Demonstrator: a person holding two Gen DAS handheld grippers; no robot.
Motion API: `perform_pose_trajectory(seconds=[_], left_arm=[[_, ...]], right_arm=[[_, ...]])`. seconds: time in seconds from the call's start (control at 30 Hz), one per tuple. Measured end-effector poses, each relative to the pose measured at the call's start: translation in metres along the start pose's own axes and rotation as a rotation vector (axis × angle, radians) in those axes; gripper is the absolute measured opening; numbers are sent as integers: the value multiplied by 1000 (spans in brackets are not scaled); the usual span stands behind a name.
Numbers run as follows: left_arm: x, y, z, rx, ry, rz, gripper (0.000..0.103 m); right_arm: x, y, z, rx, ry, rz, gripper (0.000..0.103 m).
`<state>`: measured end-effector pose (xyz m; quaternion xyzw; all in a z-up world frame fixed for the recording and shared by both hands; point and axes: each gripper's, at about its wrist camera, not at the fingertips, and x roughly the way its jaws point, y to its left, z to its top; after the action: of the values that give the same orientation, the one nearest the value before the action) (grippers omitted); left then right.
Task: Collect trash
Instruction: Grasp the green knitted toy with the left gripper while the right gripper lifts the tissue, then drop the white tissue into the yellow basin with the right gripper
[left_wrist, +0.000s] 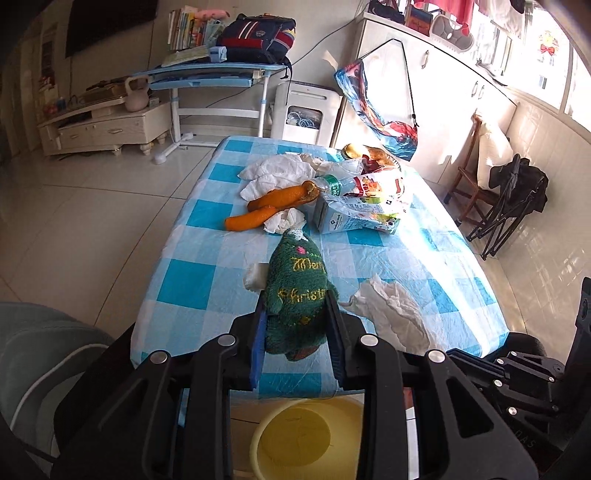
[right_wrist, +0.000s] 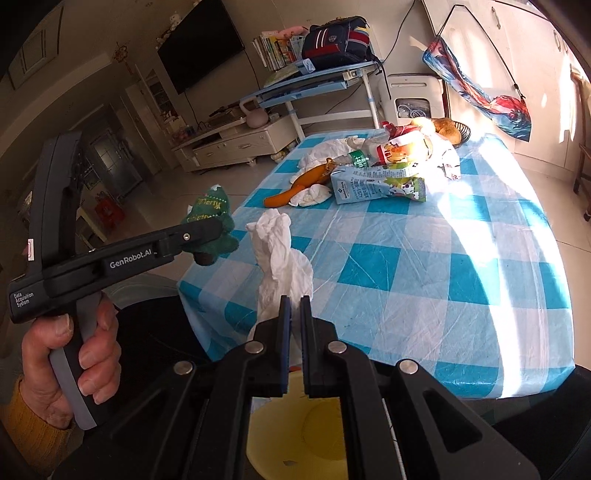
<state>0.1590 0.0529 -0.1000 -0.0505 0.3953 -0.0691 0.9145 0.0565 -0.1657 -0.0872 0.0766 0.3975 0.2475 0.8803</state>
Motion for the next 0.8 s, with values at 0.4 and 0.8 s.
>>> perform_pose_trajectory(seconds=[0.4, 0.8], left_arm=[[-43, 2, -18, 3, -44, -9, 28], [-65, -11, -35, 34, -58, -28, 28]], right_arm=[[16, 17, -52, -61, 209, -2, 7], [41, 13, -85, -60, 310, -36, 36]])
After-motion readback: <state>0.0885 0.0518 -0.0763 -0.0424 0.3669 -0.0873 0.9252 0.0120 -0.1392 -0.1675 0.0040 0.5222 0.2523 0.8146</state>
